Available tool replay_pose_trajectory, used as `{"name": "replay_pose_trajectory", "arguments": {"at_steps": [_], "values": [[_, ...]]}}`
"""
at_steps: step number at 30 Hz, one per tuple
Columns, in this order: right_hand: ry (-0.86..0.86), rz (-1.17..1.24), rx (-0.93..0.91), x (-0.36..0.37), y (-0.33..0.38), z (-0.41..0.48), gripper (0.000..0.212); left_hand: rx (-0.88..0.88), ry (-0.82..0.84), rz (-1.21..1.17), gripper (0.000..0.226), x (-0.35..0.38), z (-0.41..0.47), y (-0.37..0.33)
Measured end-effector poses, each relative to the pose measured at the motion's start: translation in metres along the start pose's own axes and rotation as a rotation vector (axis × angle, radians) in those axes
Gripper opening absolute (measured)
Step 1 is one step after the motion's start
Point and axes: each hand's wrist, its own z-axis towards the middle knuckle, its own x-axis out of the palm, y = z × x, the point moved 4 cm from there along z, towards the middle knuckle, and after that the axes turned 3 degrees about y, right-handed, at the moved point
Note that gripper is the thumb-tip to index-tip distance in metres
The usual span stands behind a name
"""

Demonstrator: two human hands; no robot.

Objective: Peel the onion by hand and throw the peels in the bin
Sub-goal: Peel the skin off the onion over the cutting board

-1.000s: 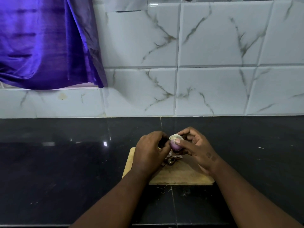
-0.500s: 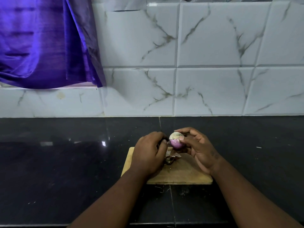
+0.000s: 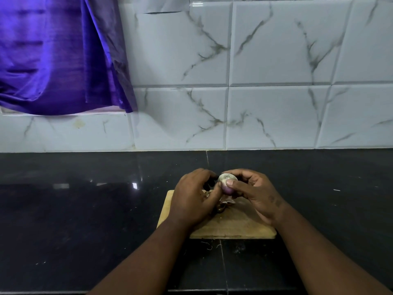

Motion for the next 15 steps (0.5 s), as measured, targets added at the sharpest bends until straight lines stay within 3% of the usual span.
{"name": "replay_pose_trajectory", "arguments": {"at_steps": [5, 10, 15], "values": [[-0.018, 0.031, -0.004, 0.0004, 0.0001, -0.0003, 0.02, -0.002, -0.041, -0.014, 0.009, 0.0008, 0.0009, 0.0034], [-0.017, -0.02, -0.012, -0.0003, 0.0036, -0.0018, 0.019, 0.004, -0.025, -0.032, 0.025, -0.0011, -0.0003, -0.0013], [-0.014, -0.034, -0.015, 0.0007, 0.0043, -0.0018, 0.023, 0.013, -0.047, 0.007, 0.022, -0.0023, 0.0005, -0.0033]]}}
